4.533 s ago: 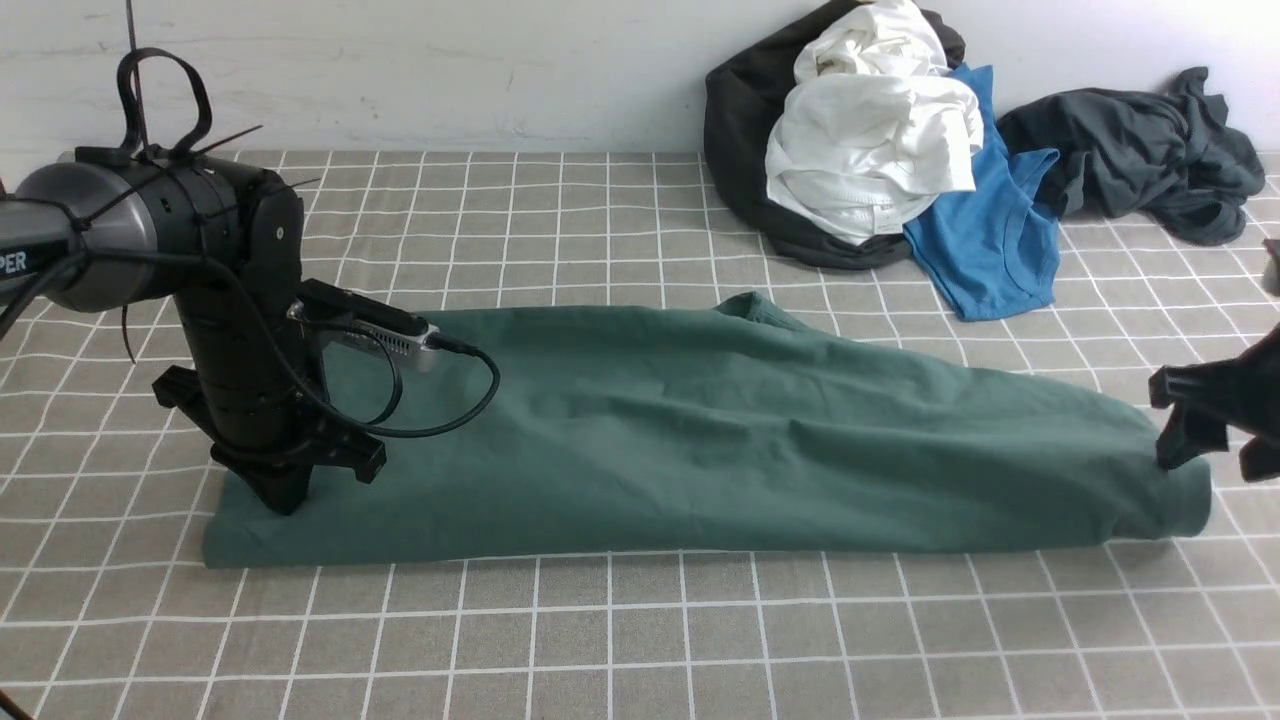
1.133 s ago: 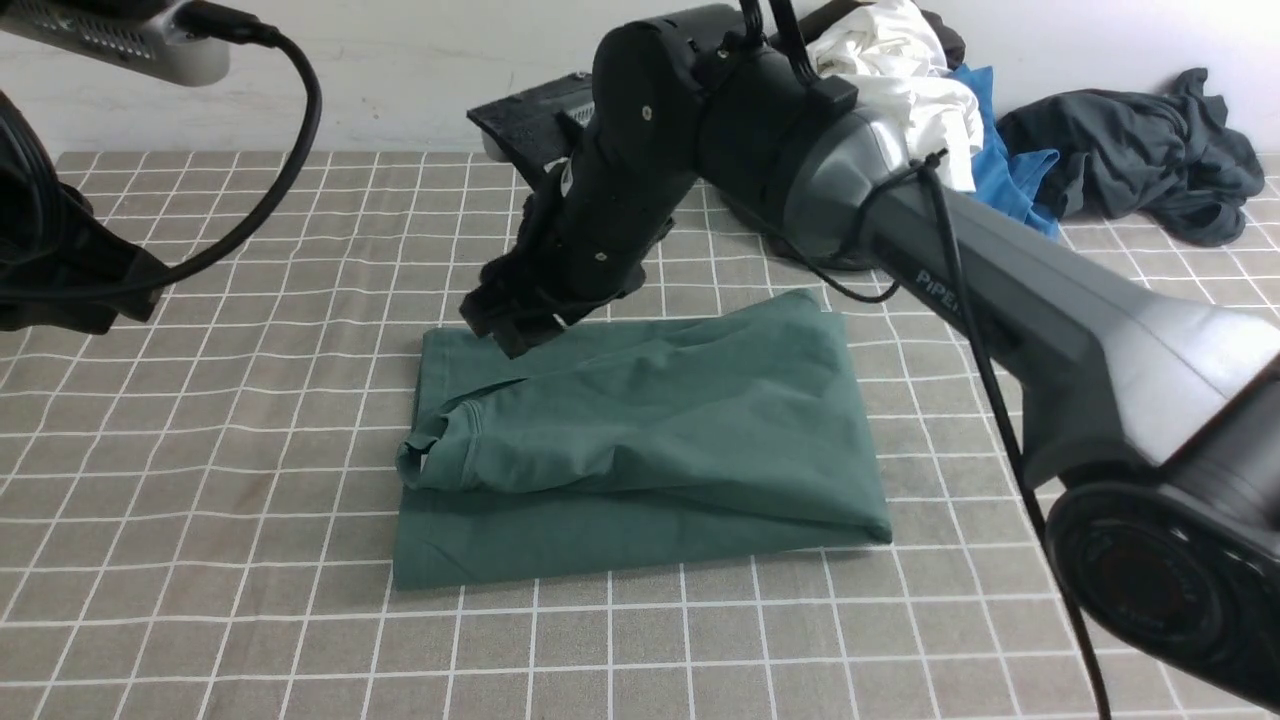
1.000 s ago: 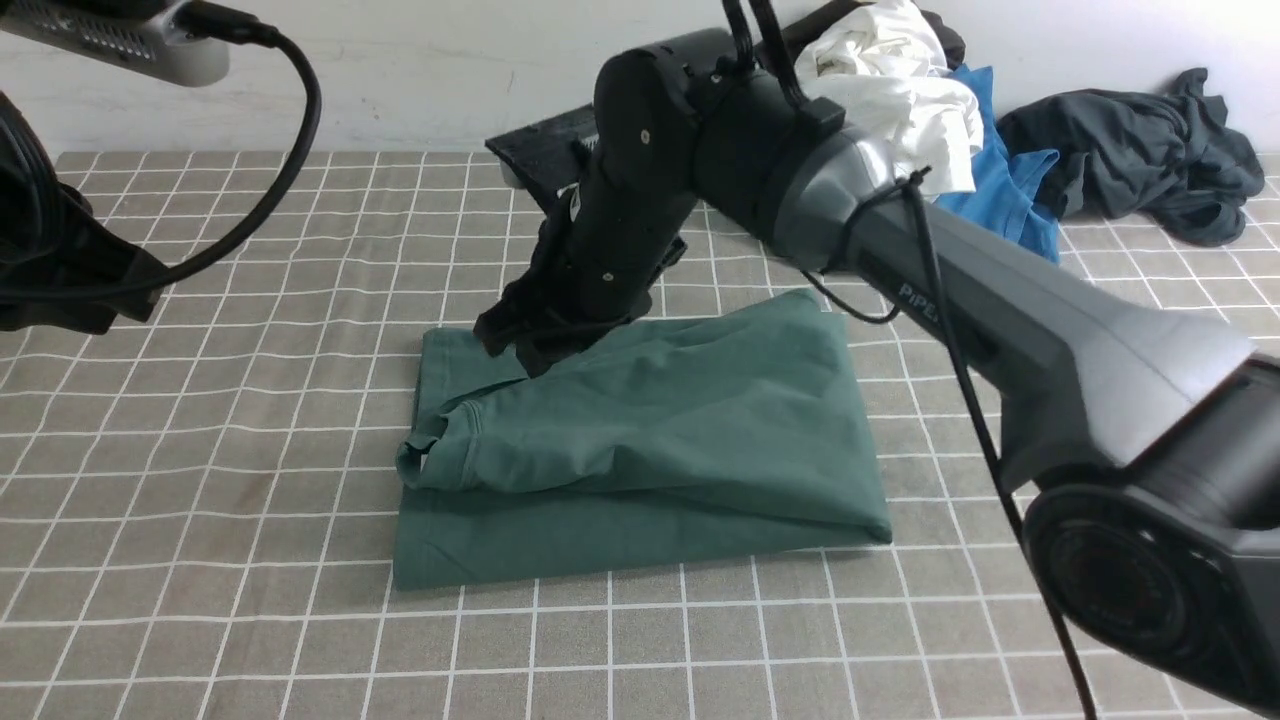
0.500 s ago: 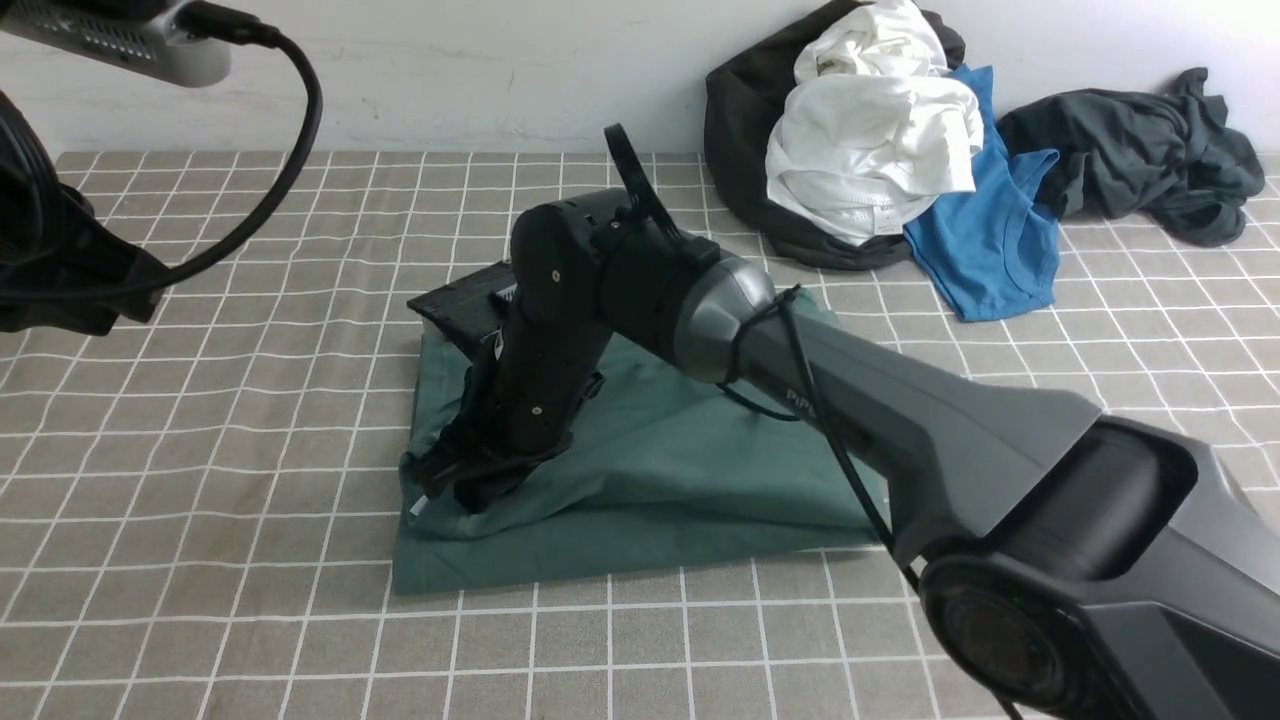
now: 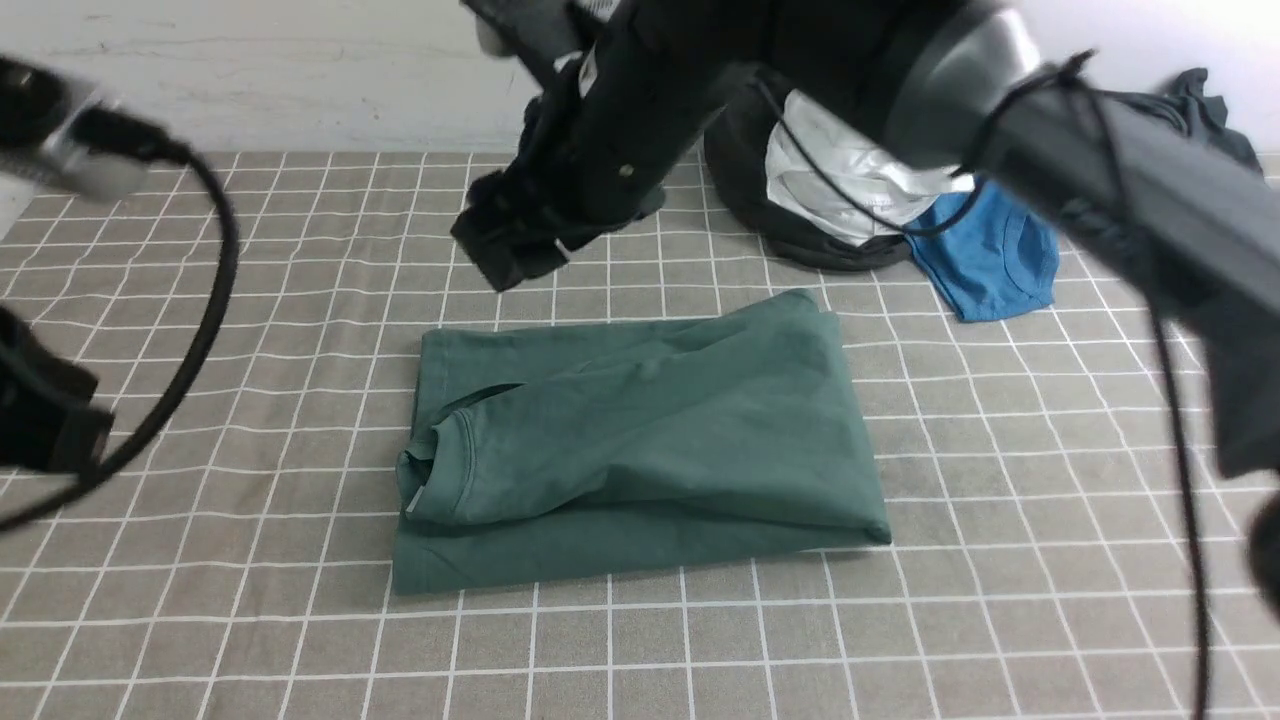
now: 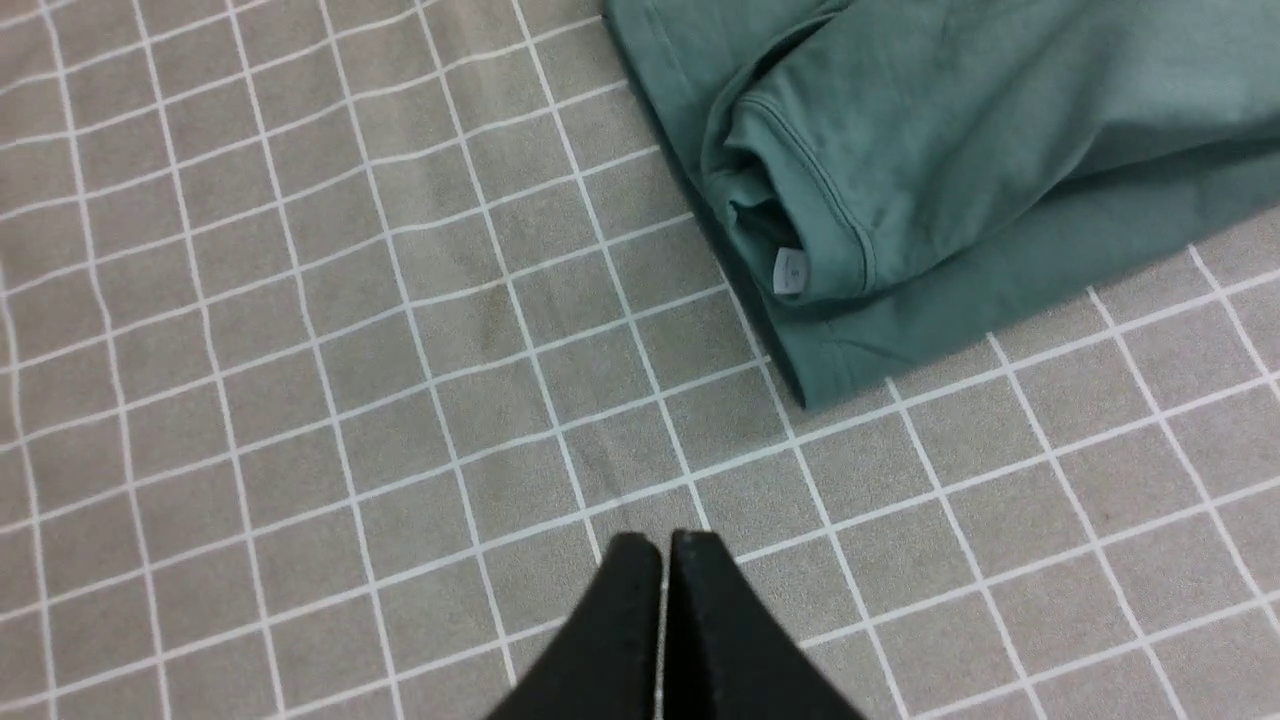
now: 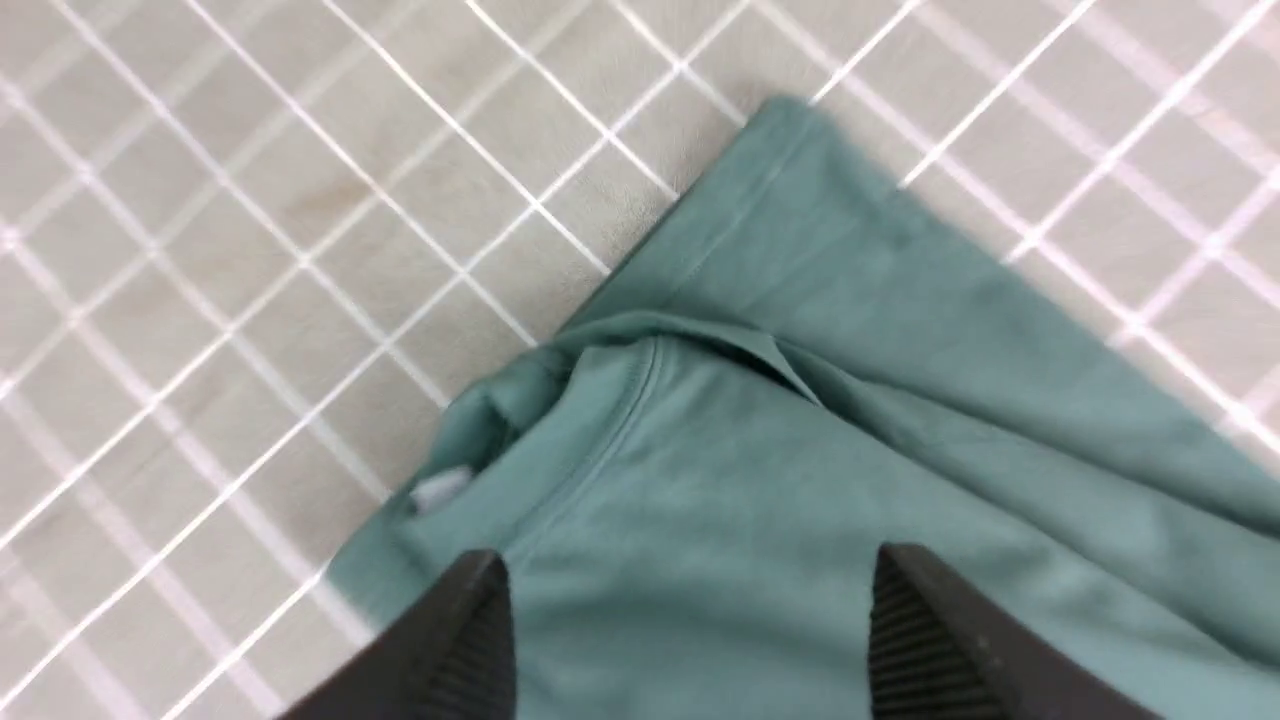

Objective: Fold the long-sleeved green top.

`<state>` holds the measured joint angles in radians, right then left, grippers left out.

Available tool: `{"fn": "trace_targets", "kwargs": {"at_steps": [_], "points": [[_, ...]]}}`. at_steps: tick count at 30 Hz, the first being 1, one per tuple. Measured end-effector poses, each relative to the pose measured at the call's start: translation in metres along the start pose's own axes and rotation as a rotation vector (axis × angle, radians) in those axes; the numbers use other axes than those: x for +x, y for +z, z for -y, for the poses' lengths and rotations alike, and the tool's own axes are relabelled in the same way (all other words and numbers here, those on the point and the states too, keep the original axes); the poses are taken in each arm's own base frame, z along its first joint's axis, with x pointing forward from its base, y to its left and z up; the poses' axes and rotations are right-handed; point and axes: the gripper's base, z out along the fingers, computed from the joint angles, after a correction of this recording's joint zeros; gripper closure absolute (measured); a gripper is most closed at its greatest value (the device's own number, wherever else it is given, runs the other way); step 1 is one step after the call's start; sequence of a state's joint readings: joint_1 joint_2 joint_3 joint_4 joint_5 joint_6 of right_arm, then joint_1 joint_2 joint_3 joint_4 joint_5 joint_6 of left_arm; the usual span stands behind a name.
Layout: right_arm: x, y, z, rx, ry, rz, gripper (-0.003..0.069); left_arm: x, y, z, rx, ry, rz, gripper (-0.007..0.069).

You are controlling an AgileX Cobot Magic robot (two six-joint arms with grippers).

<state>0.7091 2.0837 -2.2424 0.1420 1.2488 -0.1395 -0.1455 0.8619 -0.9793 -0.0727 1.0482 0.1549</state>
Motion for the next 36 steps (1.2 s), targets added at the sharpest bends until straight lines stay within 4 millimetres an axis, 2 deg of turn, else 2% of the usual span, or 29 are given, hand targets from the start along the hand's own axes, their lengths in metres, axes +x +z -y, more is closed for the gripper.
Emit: {"fn": "trace_targets", "kwargs": {"at_steps": [3,6,7,8,9,11,13,14,18,19,23,27,28,30,31,36], "points": [[0.016,-0.032,-0.004,0.007,-0.006,-0.024,0.0311,0.039,-0.013,0.005,-0.006,-0.053,0.053,0.0632],[0.039,-0.06,-0.009,0.005,-0.016,-0.056,0.0393,0.077,-0.025,0.01,-0.013,-0.07,0.131,0.0632],[0.05,-0.075,-0.012,0.003,-0.02,-0.059,0.0431,0.089,-0.024,0.012,-0.017,-0.068,0.153,0.0632],[0.059,-0.079,-0.013,0.001,-0.022,-0.067,0.0461,0.1,-0.025,0.013,-0.02,-0.067,0.181,0.0632],[0.063,-0.082,-0.014,0.001,-0.021,-0.068,0.0468,0.102,-0.026,0.013,-0.02,-0.066,0.187,0.0632],[0.079,-0.105,-0.018,0.008,-0.02,0.023,0.0535,0.122,-0.027,0.016,-0.026,-0.063,0.251,0.0632],[0.088,-0.11,-0.019,0.012,-0.016,0.057,0.056,0.13,-0.029,0.017,-0.029,-0.061,0.284,0.0632],[0.1,-0.125,-0.022,0.024,-0.016,0.157,0.0601,0.141,-0.031,0.018,-0.032,-0.059,0.323,0.0632],[0.131,-0.153,-0.026,0.052,-0.021,0.333,0.0649,0.157,-0.035,0.02,-0.037,-0.054,0.395,0.0632],[0.135,-0.155,-0.027,0.053,-0.023,0.344,0.0652,0.158,-0.035,0.02,-0.038,-0.054,0.397,0.0632],[0.173,-0.186,-0.032,0.105,-0.06,0.57,0.0663,0.166,-0.037,0.022,-0.04,-0.051,0.433,0.0632],[0.206,-0.203,-0.035,0.142,-0.08,0.713,0.0666,0.168,-0.037,0.022,-0.04,-0.051,0.435,0.0632],[0.207,-0.205,-0.035,0.143,-0.081,0.719,0.0666,0.168,-0.037,0.022,-0.04,-0.051,0.435,0.0632],[0.224,-0.216,-0.038,0.152,-0.084,0.778,0.0666,0.168,-0.037,0.022,-0.04,-0.051,0.436,0.0632],[0.226,-0.216,-0.038,0.152,-0.085,0.779,0.0666,0.168,-0.037,0.022,-0.04,-0.051,0.436,0.0632],[0.25,-0.244,-0.043,0.157,-0.094,0.863,0.0666,0.168,-0.037,0.022,-0.04,-0.051,0.436,0.0632]]}}
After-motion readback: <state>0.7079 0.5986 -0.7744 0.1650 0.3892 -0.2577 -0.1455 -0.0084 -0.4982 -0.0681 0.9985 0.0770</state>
